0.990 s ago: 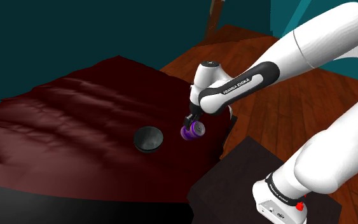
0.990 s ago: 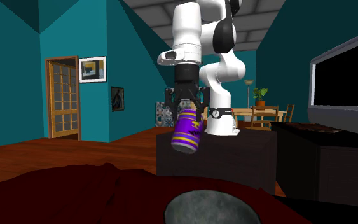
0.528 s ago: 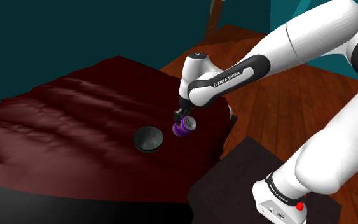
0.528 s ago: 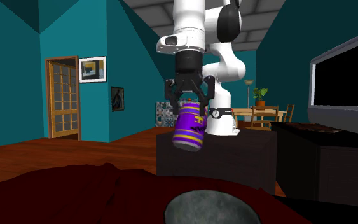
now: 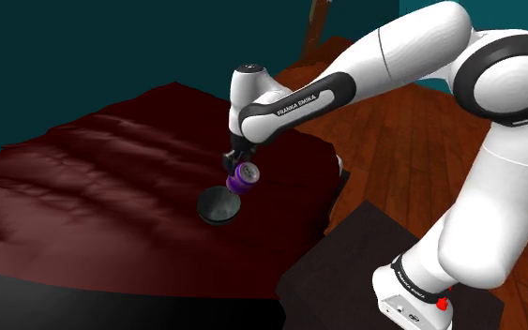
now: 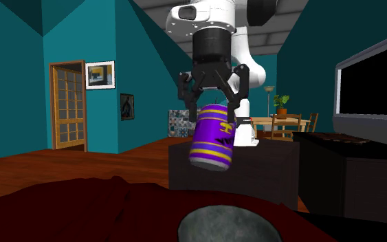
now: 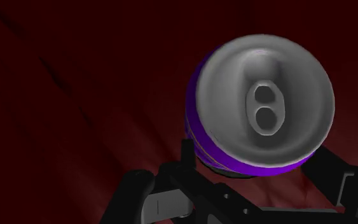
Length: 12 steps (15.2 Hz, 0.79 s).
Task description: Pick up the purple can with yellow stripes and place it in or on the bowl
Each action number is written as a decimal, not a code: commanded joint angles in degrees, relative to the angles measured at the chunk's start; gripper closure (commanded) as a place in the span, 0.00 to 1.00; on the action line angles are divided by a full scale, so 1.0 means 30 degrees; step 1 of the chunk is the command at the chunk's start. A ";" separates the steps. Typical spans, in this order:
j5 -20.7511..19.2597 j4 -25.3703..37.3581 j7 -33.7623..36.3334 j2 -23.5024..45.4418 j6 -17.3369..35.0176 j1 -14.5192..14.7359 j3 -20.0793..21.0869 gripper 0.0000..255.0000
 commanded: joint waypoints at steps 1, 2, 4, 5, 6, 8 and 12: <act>-0.0312 0.1883 0.0595 0.1109 -0.0810 0.0472 0.0056 1.00; -0.0455 0.2881 0.0821 0.1705 -0.1232 0.0694 0.0058 1.00; -0.0726 0.4983 0.1227 0.2948 -0.2133 0.1156 0.0049 1.00; -0.0943 0.6940 0.1529 0.4087 -0.2982 0.1576 0.0028 1.00; -0.0972 0.6862 0.1548 0.4209 -0.2783 0.1603 -0.0011 1.00; -0.1047 0.6719 0.1595 0.4464 -0.2389 0.1637 -0.0065 1.00; -0.1212 0.6487 0.1697 0.5010 -0.1623 0.1700 -0.0168 1.00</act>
